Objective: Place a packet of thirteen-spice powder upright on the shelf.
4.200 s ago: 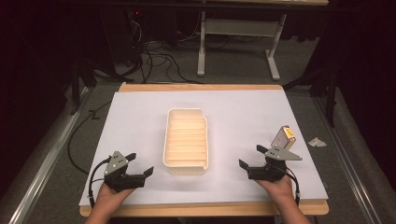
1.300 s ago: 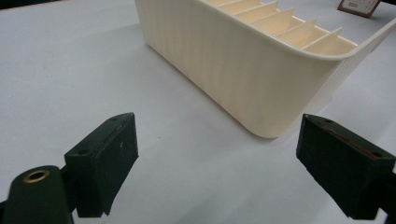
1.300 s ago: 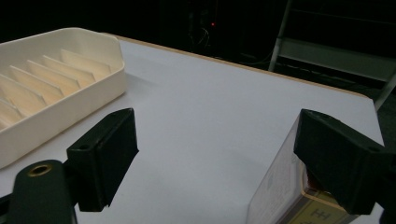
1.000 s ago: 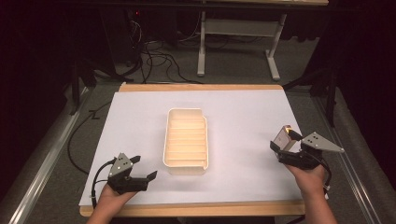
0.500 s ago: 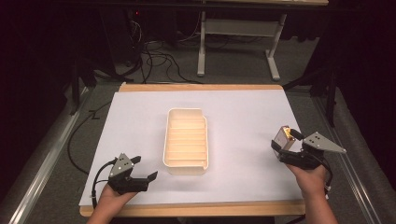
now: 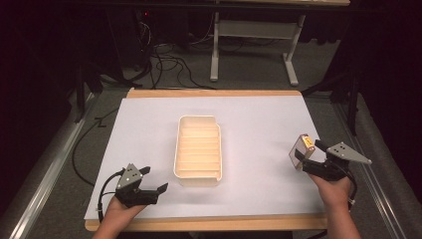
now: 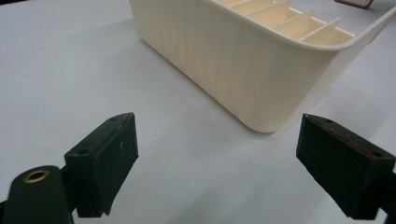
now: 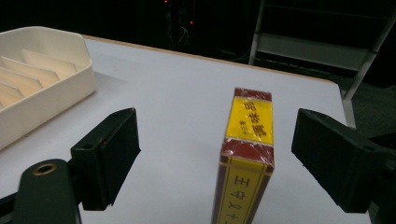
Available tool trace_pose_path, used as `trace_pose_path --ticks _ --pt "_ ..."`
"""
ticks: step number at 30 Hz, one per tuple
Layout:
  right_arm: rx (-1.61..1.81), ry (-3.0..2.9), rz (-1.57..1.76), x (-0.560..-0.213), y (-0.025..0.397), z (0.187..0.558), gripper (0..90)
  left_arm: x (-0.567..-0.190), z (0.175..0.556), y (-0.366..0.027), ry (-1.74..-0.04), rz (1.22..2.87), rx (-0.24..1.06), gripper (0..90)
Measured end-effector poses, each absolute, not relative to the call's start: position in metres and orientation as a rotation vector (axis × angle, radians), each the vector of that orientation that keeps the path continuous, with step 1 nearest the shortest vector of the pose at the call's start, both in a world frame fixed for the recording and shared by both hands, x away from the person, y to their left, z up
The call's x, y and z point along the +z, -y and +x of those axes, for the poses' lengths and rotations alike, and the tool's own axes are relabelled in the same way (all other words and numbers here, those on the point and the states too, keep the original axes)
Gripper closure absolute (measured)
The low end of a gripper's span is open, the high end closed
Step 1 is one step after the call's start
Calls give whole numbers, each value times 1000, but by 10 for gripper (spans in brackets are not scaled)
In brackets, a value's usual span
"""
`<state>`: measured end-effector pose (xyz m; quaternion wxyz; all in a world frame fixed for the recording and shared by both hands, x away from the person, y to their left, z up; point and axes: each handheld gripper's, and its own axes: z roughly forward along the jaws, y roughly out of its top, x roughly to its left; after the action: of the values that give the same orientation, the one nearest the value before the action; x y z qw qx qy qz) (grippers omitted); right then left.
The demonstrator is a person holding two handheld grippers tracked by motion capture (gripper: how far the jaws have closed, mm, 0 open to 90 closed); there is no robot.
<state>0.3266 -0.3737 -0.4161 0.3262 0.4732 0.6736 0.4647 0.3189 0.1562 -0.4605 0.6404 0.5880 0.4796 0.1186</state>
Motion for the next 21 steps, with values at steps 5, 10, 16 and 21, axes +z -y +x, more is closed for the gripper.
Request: trace_pose_path --ticks 5,10,16,21 --pt "1216 -1765 1272 -426 377 329 230 -460 319 -156 -1093 1340 271 134" --pt "1218 -1767 1284 -434 378 332 277 -460 319 -156 -1094 1339 271 134" --pt "1219 -1763 1310 -439 377 334 367 -461 319 -156 -1093 1342 270 134" --pt "1196 -1762 1312 -441 373 334 436 -461 319 -155 -1093 1342 270 134"
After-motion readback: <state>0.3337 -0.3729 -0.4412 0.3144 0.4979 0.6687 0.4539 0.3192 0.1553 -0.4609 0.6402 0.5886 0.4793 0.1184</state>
